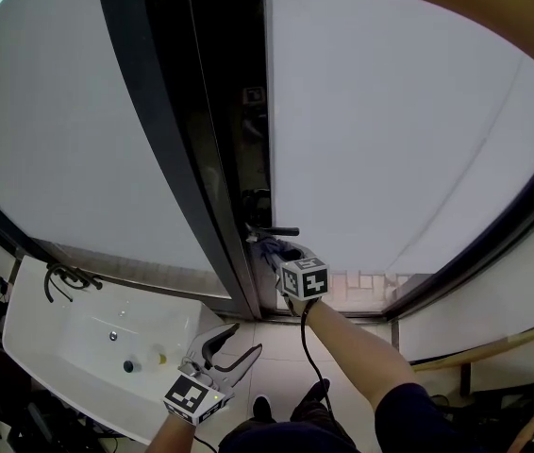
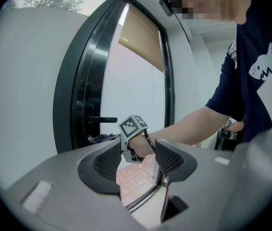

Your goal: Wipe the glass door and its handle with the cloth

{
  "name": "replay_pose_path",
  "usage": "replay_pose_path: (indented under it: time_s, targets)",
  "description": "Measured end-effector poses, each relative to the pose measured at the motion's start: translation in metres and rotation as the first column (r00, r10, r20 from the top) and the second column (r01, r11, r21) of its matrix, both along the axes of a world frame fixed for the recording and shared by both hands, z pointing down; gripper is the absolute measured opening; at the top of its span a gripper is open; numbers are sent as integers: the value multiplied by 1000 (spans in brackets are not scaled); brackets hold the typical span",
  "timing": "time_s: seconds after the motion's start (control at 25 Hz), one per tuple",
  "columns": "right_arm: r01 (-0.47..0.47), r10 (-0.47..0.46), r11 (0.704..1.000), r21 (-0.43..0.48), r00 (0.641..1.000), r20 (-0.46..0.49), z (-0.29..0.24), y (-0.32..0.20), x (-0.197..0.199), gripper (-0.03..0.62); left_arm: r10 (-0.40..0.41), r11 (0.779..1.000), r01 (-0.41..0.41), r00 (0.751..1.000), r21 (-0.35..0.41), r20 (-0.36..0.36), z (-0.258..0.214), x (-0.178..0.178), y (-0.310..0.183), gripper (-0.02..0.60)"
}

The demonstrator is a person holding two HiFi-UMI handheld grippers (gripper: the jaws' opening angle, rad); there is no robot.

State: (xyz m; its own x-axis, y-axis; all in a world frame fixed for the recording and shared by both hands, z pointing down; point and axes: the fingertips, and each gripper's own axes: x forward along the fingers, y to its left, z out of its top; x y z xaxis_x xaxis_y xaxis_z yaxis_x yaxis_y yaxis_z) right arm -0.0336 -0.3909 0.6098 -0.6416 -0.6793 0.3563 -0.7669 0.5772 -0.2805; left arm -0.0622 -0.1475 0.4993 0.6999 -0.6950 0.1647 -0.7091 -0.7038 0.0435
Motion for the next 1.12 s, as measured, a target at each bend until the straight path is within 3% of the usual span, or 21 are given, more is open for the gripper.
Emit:
replay_pose_path:
  time_s: [0.32, 0.48, 0.64, 0.88, 1.12]
  targets:
    - [31, -37, 986, 166, 999, 36, -61, 92, 49, 141, 67, 998, -68, 997, 7, 31, 6, -5, 14, 216]
    - [78, -81, 964, 254, 997, -1, -93, 161, 62, 141, 112, 993, -113, 993, 32, 37, 0, -5, 27, 216]
    - [80, -56, 945, 317, 995, -85, -109, 224, 78, 143, 160, 985, -163, 986, 55, 48, -6, -5, 44, 216]
    - [-24, 32, 964, 265, 999, -26, -113, 297, 109, 143, 231, 972, -233, 971, 33, 55, 0, -7, 76, 216]
    - [-104, 108, 966, 238, 994, -1, -111, 336, 143, 143, 241, 969, -244, 969, 47, 59, -6, -3, 99, 216]
